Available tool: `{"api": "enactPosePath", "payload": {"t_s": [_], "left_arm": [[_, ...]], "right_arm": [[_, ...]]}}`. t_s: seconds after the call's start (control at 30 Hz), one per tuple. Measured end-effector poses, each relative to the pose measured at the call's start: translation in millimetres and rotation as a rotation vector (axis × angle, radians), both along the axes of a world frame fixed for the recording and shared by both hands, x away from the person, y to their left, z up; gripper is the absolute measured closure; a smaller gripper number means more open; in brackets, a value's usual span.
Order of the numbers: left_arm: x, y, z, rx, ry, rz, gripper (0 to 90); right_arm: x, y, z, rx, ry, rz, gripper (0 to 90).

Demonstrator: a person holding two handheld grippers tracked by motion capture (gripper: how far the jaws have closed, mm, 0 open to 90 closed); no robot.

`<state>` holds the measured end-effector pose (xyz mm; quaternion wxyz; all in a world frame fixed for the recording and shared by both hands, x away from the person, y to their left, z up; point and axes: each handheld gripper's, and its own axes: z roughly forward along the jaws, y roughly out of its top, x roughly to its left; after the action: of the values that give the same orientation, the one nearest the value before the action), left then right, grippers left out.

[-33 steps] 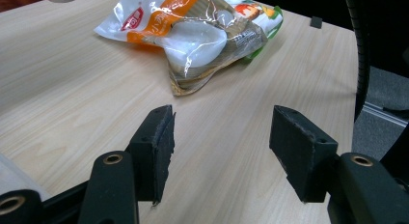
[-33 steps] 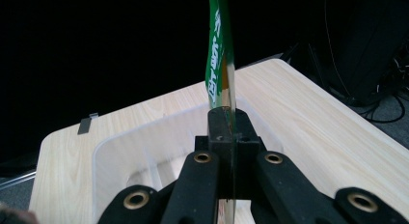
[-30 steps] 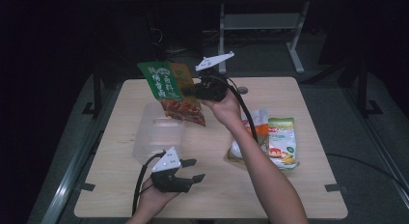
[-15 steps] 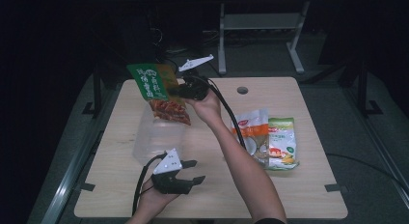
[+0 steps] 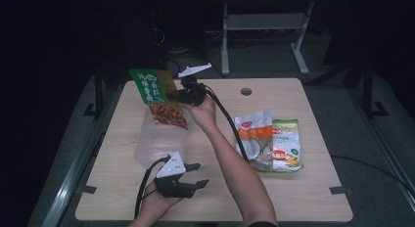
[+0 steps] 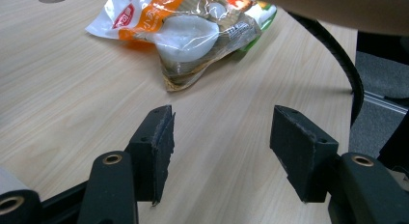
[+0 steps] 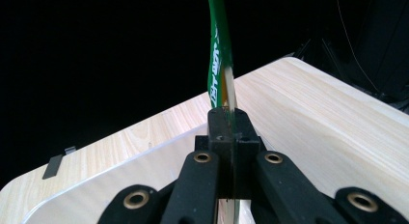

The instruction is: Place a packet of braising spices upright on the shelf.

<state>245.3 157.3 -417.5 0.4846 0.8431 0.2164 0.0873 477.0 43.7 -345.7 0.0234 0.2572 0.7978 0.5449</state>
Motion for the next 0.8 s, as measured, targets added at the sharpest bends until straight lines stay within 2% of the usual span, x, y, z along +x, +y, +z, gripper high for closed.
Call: {"api": "enactPosePath", "payload": {"t_s": [0.13,0.33,0.4,0.8], "left_arm": [[-0.7,-0.4,0.3,0.003,-0.003,-0.005,41.2],[0.0,0.5,0.3,-0.004,-0.001,0.000,41.1],[0.4,0.7,0.3,-0.004,-0.003,-0.001,41.1],[0.6,-0.8,-0.7,0.000,0.004,-0.002,40.7]], "right_arm": [[2.4,-0.9,-9.8,0.026,0.015,-0.009,90.0],[5.2,-2.8,-24.2,0.015,0.035,-0.019,89.9],[5.8,-4.6,-27.8,0.024,0.041,-0.023,89.8],[8.2,-11.2,-30.9,-0.020,0.039,-0.042,88.2]]}}
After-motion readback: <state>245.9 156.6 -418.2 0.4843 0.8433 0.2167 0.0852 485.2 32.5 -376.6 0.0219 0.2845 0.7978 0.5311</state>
